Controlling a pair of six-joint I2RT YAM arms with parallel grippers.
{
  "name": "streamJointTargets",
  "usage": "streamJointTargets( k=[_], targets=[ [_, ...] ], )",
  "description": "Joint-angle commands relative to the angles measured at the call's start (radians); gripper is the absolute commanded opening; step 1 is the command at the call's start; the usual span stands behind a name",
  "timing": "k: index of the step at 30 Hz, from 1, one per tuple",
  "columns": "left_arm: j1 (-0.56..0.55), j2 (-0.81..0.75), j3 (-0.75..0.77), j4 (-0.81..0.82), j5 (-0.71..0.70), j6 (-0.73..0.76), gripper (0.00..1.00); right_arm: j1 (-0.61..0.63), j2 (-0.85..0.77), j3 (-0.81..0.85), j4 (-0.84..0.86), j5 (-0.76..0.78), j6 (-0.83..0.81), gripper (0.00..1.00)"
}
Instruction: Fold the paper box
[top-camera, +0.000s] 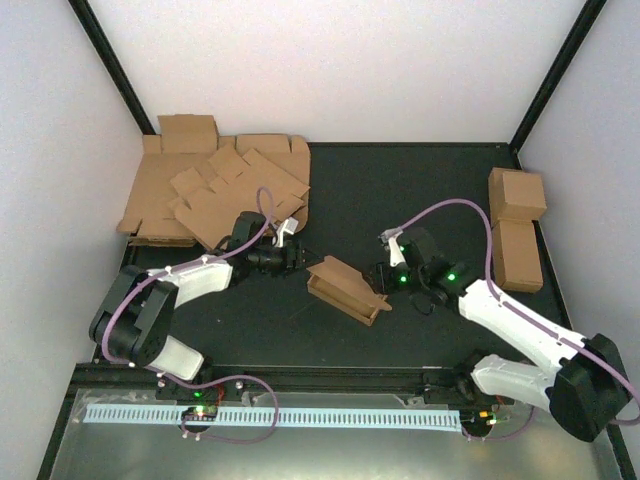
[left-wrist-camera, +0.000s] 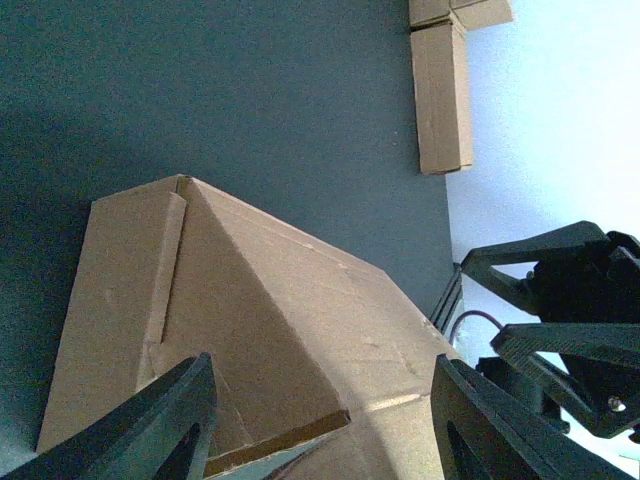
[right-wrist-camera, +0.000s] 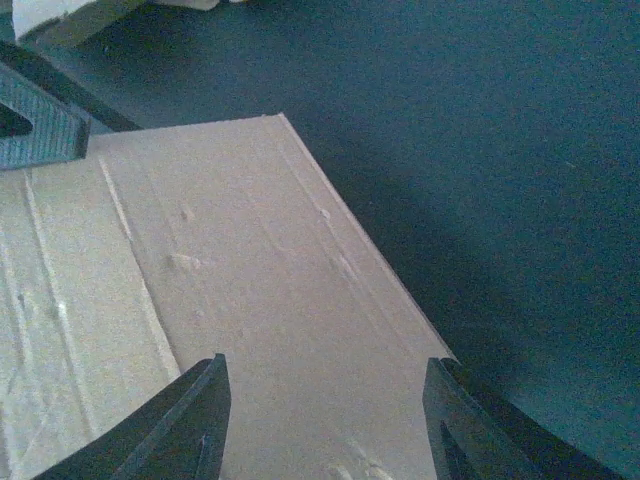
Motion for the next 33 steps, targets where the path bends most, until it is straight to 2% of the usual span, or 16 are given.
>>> streamJointTargets(
  k=[1, 5, 9, 11, 12, 17, 22, 33],
  targets=[
    [-0.001, 0.017, 0.01, 0.056, 0.042, -0.011, 0.61, -0.011, -0.06, 0.031, -0.049, 0.062, 0.117, 0.57],
    [-0.003, 0.02, 0.002, 0.064, 0.045, -0.013, 0.6, -0.045, -0.147, 0.015, -0.067, 0.077, 0.231, 0.63],
    [-0.005, 0.02, -0.001, 0.071, 0.043, -0.013, 0.59, -0.097, -0.218, -0.025, -0.061, 0.014, 0.406, 0.67],
    [-0.007, 0.02, -0.002, 0.071, 0.043, -0.013, 0.59, -0.105, -0.249, -0.04, -0.074, 0.006, 0.513, 0.82],
    [-0.007, 0.02, -0.003, 0.073, 0.044, -0.015, 0.59, -0.106, -0.261, -0.05, -0.072, -0.01, 0.561, 0.82],
    [-0.009, 0.021, -0.005, 0.083, 0.044, -0.018, 0.59, -0.106, -0.286, -0.106, -0.045, -0.092, 0.77, 0.81],
    [-0.016, 0.027, -0.011, 0.097, 0.043, -0.026, 0.59, -0.106, -0.294, -0.215, 0.123, -0.207, 0.921, 0.75],
    [-0.04, 0.041, -0.037, 0.159, 0.042, -0.067, 0.58, -0.106, -0.28, -0.304, 0.231, -0.284, 1.01, 0.73]
  ],
)
